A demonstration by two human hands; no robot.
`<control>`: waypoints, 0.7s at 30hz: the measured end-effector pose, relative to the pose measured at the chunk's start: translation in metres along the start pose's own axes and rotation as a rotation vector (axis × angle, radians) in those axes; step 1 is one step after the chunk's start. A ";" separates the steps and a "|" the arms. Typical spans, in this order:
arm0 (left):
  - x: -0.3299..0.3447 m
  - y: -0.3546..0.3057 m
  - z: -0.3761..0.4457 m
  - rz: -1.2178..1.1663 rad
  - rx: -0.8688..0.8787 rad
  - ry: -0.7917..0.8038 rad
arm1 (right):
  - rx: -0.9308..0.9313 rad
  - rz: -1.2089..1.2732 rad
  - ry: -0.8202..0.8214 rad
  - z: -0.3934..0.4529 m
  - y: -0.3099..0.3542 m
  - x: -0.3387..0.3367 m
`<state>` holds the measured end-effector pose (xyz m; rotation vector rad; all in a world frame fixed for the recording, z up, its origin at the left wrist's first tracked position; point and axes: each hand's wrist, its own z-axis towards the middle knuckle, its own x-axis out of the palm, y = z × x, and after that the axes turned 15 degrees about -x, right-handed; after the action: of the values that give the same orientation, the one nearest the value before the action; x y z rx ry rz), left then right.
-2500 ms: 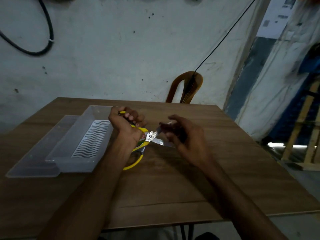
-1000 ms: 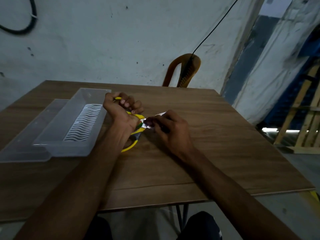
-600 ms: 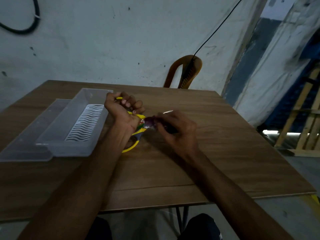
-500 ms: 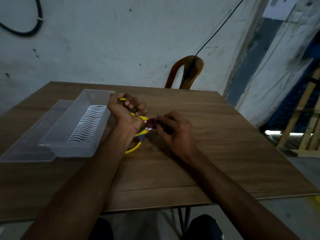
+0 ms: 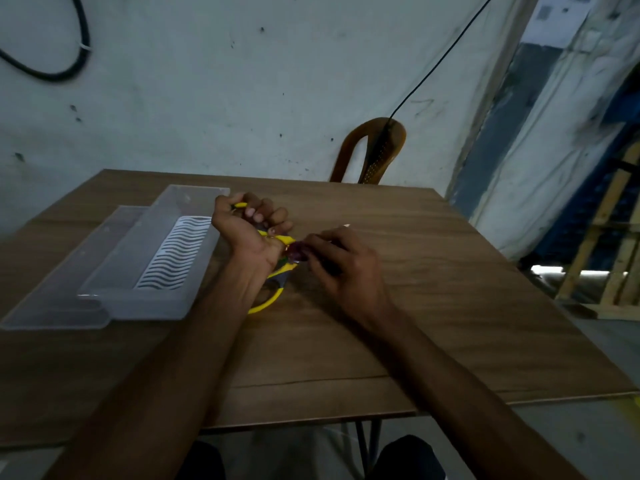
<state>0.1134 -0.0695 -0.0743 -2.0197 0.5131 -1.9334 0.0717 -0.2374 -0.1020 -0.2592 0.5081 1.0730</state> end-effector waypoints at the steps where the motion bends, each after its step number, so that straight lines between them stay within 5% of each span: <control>1: 0.000 0.001 -0.001 -0.003 -0.001 -0.002 | 0.009 0.005 0.030 0.001 -0.004 0.002; 8: 0.003 0.003 -0.003 -0.047 0.012 -0.051 | 0.392 -0.175 -0.126 0.000 -0.033 -0.022; 13: 0.000 0.000 -0.002 -0.130 0.072 -0.071 | 0.057 -0.034 -0.026 0.001 0.019 0.000; 21: -0.001 0.003 -0.003 -0.215 0.142 -0.087 | 0.247 -0.089 0.062 -0.007 -0.007 -0.004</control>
<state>0.1107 -0.0715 -0.0761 -2.1285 0.1370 -1.9276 0.0744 -0.2472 -0.1060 -0.0967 0.6729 0.9074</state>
